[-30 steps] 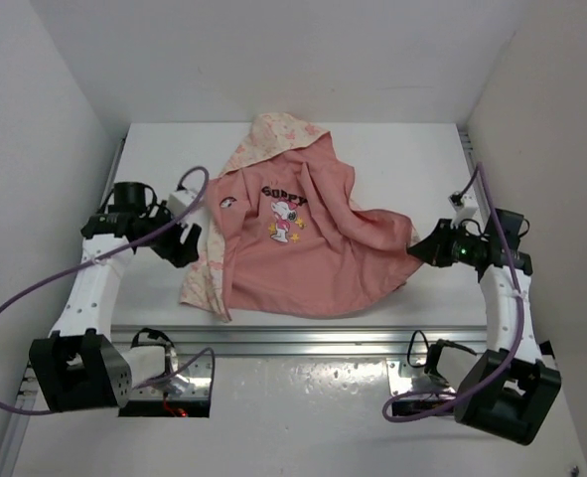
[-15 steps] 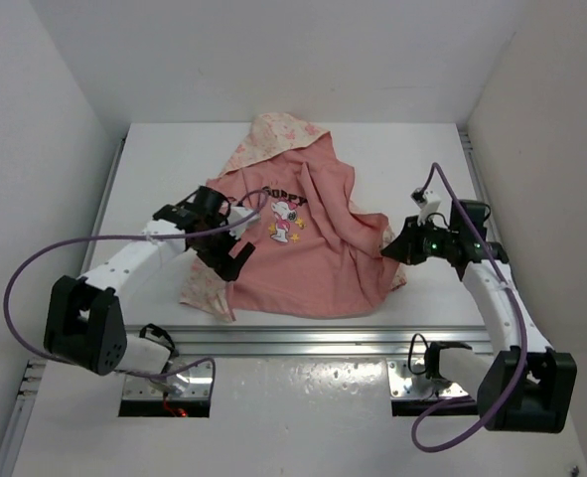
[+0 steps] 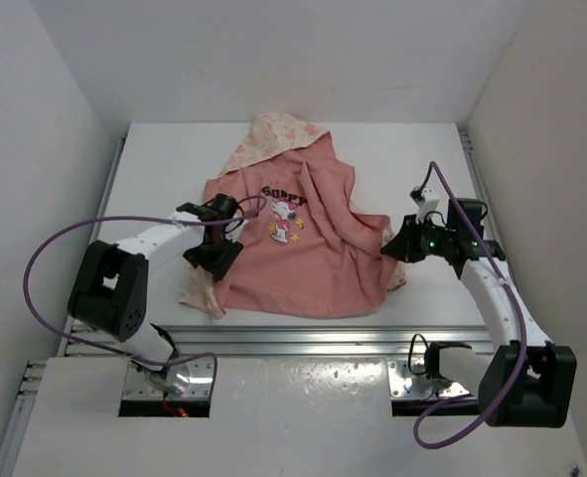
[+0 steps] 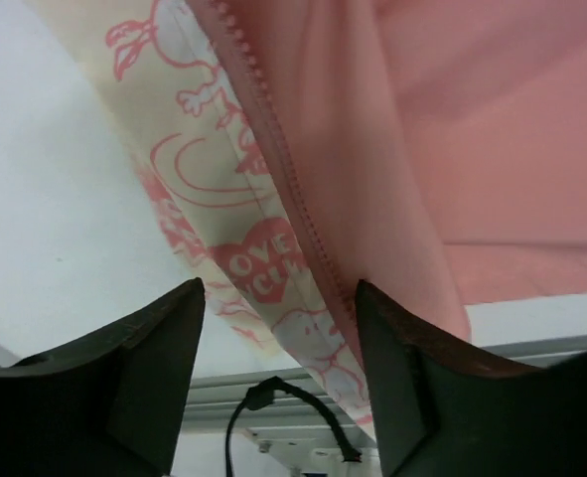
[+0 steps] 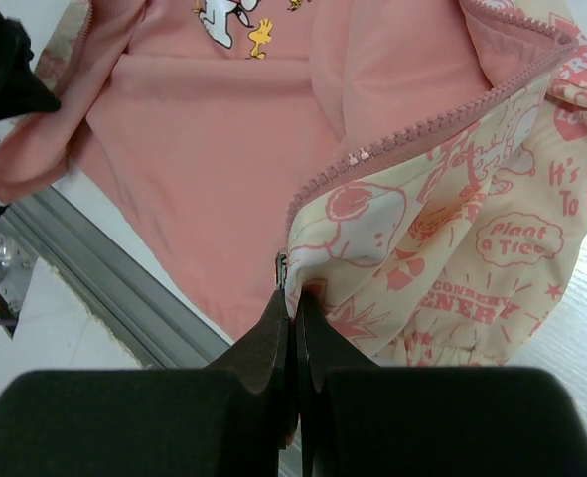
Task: Zip up the jacket
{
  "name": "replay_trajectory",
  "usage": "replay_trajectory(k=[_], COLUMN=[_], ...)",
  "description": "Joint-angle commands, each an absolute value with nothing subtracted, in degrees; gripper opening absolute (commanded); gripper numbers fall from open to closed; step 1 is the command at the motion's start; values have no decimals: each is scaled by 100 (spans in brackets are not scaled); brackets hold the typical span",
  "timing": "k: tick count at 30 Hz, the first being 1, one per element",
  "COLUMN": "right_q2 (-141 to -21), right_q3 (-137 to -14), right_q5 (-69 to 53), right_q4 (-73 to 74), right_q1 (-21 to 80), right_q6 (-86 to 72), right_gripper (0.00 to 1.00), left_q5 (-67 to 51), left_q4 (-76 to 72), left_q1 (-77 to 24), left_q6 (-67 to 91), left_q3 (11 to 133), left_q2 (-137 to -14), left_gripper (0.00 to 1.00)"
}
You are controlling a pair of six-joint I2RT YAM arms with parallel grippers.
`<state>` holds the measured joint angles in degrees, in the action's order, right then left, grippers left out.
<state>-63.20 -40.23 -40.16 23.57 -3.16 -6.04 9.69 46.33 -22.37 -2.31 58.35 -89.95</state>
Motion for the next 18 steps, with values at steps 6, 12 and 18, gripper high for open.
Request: replay_trajectory(k=[6, 12, 18], right_q2=[-6293, -6100, -5696], right_q3=[-4131, -3973, -3832], right_q5=[-3990, -3964, -3981], right_q4=[2136, 2258, 2522], right_q1=[-273, -544, -1238], right_q6=[-554, -422, -273], right_gripper=[0, 0, 0], left_q5=[1556, 2520, 4068], left_q4=[4544, 4027, 1861], left_q1=[-1513, -651, -54], left_q6=[-228, -984, -2589], left_q3=[6467, 7672, 7656], left_q2=[-9245, -9439, -9439], left_gripper=[6, 0, 0])
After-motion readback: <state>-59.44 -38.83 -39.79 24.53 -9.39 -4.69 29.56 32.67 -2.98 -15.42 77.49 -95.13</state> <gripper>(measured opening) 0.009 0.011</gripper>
